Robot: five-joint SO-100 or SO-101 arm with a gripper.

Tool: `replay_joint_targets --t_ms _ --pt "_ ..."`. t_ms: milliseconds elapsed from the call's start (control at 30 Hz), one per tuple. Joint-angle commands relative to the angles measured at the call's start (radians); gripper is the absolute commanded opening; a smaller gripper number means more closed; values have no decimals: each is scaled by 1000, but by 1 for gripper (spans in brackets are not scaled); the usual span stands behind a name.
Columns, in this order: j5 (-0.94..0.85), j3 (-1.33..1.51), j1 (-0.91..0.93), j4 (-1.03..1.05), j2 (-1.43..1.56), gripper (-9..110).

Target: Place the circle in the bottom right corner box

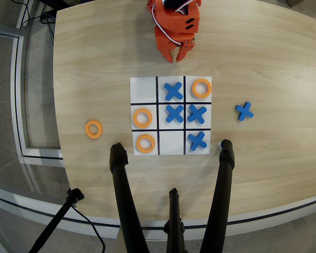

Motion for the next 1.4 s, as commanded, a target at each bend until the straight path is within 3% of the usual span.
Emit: replay_joint_targets --t_ms 0,467,700,967,1367 --pt "12 -41 21 14 -8 8" --pt "23 -146 41 12 -115 8" --pt "121 -747 204 -15 -658 8" --pt "193 -1358 410 -184 -1364 11" --pt "115 -1927 644 -359 -2126 15"
